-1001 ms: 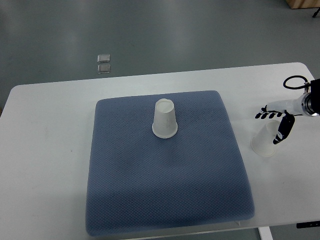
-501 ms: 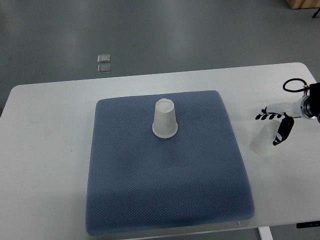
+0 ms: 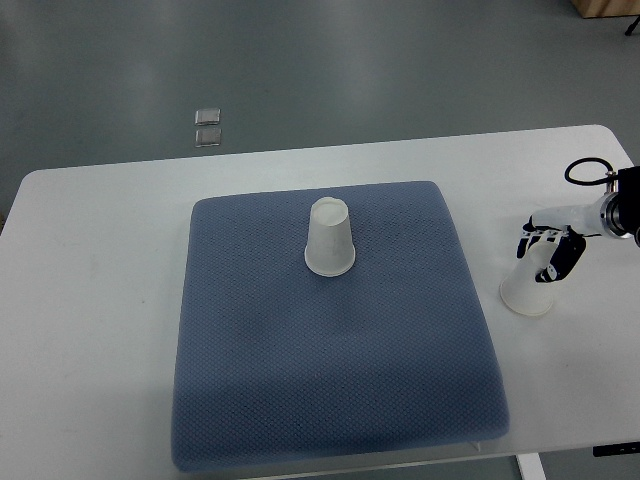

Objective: Stack paper cups
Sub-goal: 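Close the right hand around the cup and lift it, then carry the held cup over the inverted cup on the pad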

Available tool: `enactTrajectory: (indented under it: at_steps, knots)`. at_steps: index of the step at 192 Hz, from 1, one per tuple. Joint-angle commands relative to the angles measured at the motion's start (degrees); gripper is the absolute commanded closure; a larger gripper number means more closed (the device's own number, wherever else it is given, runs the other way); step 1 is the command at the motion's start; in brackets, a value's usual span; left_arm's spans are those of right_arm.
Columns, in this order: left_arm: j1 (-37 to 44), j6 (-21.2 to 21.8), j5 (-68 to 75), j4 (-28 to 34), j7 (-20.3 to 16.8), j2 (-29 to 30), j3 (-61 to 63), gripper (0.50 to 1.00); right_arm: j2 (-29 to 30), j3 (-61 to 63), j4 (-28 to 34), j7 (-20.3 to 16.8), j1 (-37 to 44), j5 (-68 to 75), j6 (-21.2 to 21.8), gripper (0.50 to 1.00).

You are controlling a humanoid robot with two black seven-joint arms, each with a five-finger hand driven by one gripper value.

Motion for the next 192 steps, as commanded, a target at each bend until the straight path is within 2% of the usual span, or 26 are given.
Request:
enactTrajectory:
  at_steps: [1, 23, 61, 136, 163, 192]
  knots:
    - [0.00, 0.00, 0.00, 0.00, 0.00, 0.00, 0.04, 0.500, -0.19, 0.03, 0.00, 0.01, 0.68, 0.09, 0.30, 0.836]
    - [0.09, -0.09, 0.00, 0.00, 0.00, 0.00, 0.04, 0.500, -0.45, -0.06, 0.36, 0.01, 4.46, 0.18, 1.36, 0.834]
    - [0.00, -0.09, 0.00, -0.18, 0.00, 0.00, 0.04, 0.500, -2.82, -0.50, 1.94, -0.25, 15.79, 0.18, 7.86, 0.834]
    - [0.00, -0.18, 0.09, -0.88, 0.00, 0.00, 0.04, 0.500, -7.92, -4.89, 2.99, -0.43, 46.37, 0.00, 30.27, 0.834]
    - [-0.09, -0.18, 0.09, -0.88, 0.00, 0.00, 0.13, 0.500, -8.45, -6.21, 4.49, -0.43, 52.18, 0.00, 32.56, 0.834]
    - [-0.44, -0.18, 0.09, -0.88, 0.00, 0.00, 0.04, 0.500, -7.83, -6.12, 5.01, -0.43, 52.88, 0.09, 32.38, 0.832]
